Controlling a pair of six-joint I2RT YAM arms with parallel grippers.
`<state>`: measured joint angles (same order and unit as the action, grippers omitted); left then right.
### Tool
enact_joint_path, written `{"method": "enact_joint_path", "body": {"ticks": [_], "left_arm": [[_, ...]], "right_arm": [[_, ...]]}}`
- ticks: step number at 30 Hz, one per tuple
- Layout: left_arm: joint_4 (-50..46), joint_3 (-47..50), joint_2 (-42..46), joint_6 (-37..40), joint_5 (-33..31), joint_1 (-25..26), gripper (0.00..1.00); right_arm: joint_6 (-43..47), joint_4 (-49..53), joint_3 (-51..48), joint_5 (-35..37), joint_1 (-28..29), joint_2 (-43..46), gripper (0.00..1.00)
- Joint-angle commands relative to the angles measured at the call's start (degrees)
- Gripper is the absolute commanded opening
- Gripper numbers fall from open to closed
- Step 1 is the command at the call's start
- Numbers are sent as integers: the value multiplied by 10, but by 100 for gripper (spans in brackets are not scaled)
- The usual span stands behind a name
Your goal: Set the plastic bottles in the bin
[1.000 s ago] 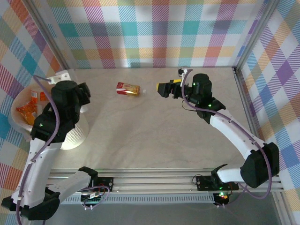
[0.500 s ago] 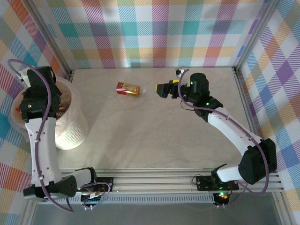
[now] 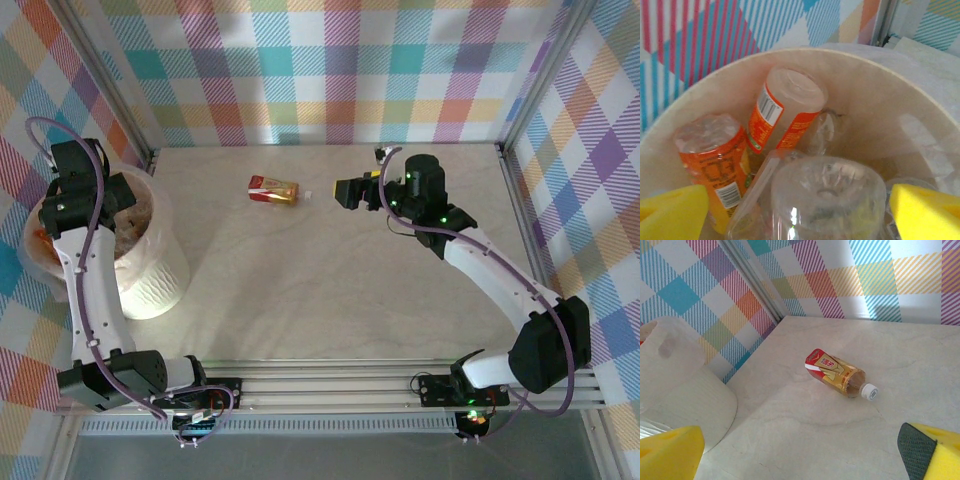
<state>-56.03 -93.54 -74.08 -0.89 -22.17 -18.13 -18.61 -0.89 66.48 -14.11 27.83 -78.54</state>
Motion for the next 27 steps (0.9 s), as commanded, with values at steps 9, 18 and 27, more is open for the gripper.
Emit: {"method": "enact_joint_path", "body": {"ticks": [9, 18, 27], "left_arm": [[-12, -31, 12, -32, 151, -3, 100], [-5, -64, 10, -65, 189, 55, 100], [64, -36, 4, -111, 72, 270, 100]], "right_arm": [[-43, 7, 30, 3, 4, -2, 100], [-53, 6, 39, 12, 3, -13, 100], [-49, 18, 21, 34, 3, -7, 100]]}}
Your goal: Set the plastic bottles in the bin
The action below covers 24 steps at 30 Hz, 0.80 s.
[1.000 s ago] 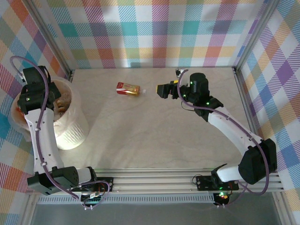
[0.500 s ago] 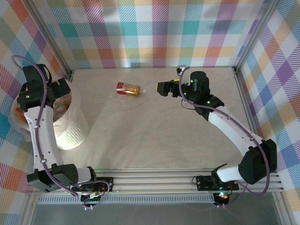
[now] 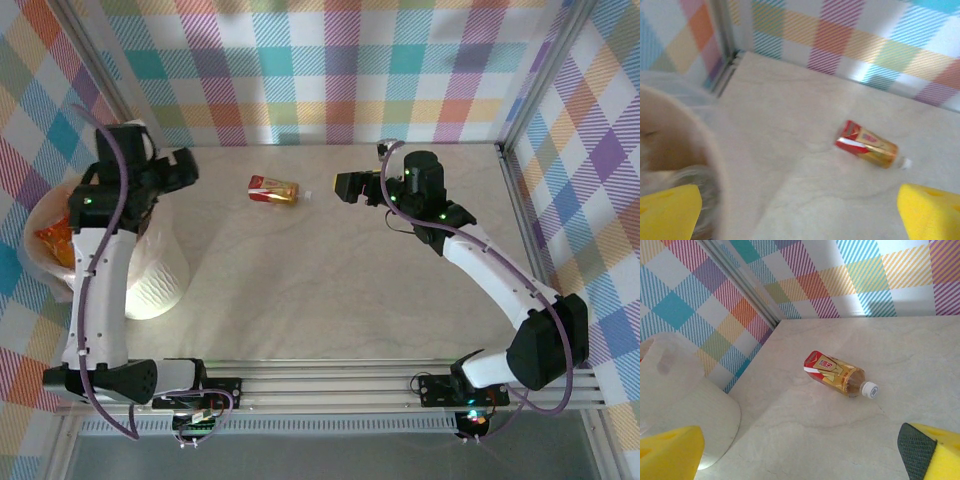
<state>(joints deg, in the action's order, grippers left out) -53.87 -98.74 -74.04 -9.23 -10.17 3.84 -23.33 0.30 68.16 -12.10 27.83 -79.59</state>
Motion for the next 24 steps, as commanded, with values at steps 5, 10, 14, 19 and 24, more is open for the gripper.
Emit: {"method": "enact_joint_path", "body": {"ticks": [5, 10, 14, 19, 24], "left_arm": [[142, 78, -10, -98, -75, 142, 100], [231, 124, -65, -222, -71, 178, 100], [271, 131, -131, -336, -87, 193, 100], [262, 87, -247, -442, -105, 200, 100], [203, -15, -374, -510, -156, 200, 100]], "right_arm": [[13, 24, -13, 32, 3, 25, 100], [28, 45, -34, 55, 3, 55, 100], [39, 60, -53, 74, 3, 84, 100], [55, 92, -69, 96, 3, 117, 100], [68, 111, -94, 118, 3, 157, 100]]}}
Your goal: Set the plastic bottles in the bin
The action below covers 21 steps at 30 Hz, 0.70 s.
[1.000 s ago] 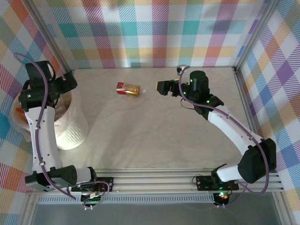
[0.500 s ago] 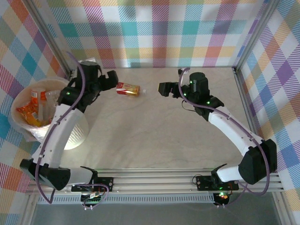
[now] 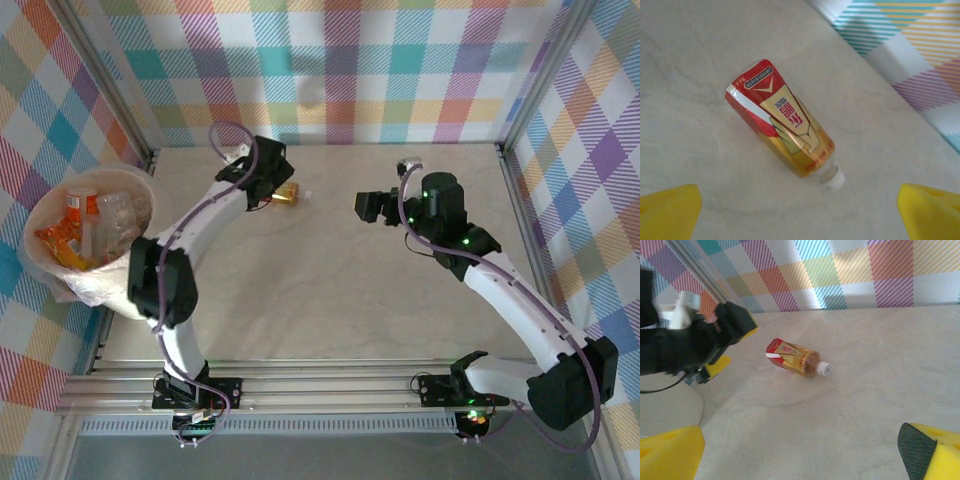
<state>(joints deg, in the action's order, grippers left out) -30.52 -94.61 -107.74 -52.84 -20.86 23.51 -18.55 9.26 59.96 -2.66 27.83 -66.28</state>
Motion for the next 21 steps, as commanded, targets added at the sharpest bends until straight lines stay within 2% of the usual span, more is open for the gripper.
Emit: {"method": "enact_joint_path", "body": {"ticks": [1, 5, 8, 12, 16, 21], "left_arm": [[-42, -79, -58, -79, -64, 3, 100], [-109, -182, -151, -109, -134, 3, 100], [-144, -252, -219, -112, -155, -1, 100], [-193, -343, -293, -133, -145, -12, 100], [-199, -361, -318, -160, -158, -16, 100], [-219, -395, -360, -195, -119, -30, 100]], "right_arm": [[22, 24, -17, 27, 3, 31, 100], [38, 35, -28, 44, 3, 52, 100], [46, 49, -26, 64, 3, 64, 100], [65, 53, -32, 82, 3, 92, 100], [83, 63, -40, 99, 3, 111, 100], [94, 85, -42, 112, 3, 125, 100]]}}
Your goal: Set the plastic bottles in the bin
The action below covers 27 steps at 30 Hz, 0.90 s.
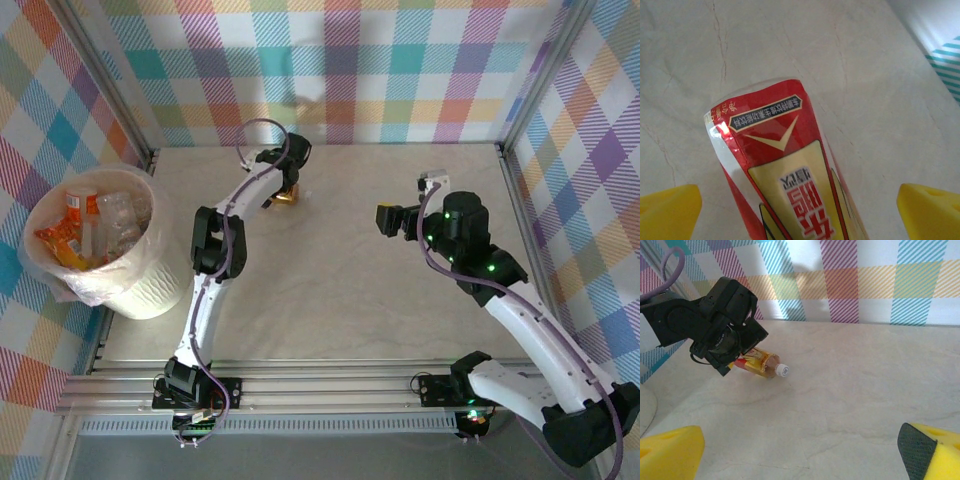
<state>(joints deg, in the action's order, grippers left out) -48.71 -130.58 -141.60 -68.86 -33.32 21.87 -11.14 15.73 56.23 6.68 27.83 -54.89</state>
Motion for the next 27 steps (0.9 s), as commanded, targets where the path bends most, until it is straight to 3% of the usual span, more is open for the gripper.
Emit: {"method": "enact_joint_path", "body": {"ticks": [1, 11, 16, 23, 27], "left_arm": [[-41, -43, -30, -40, 6, -15, 100], [-23, -134, -109, -23, 32, -34, 100], [-3, -134, -122, 13, 62, -35, 100], [5, -133, -116, 61, 77, -37, 84], [23, -111, -95, 93, 78, -37, 69]], "right_arm": [[21, 21, -5, 20, 3, 15, 100], [37, 44, -6, 45, 3, 49, 100], [46, 45, -6, 43, 2, 51, 100], [59, 48, 3, 43, 3, 48, 100], [77, 43, -3, -16, 3, 48, 100]]}}
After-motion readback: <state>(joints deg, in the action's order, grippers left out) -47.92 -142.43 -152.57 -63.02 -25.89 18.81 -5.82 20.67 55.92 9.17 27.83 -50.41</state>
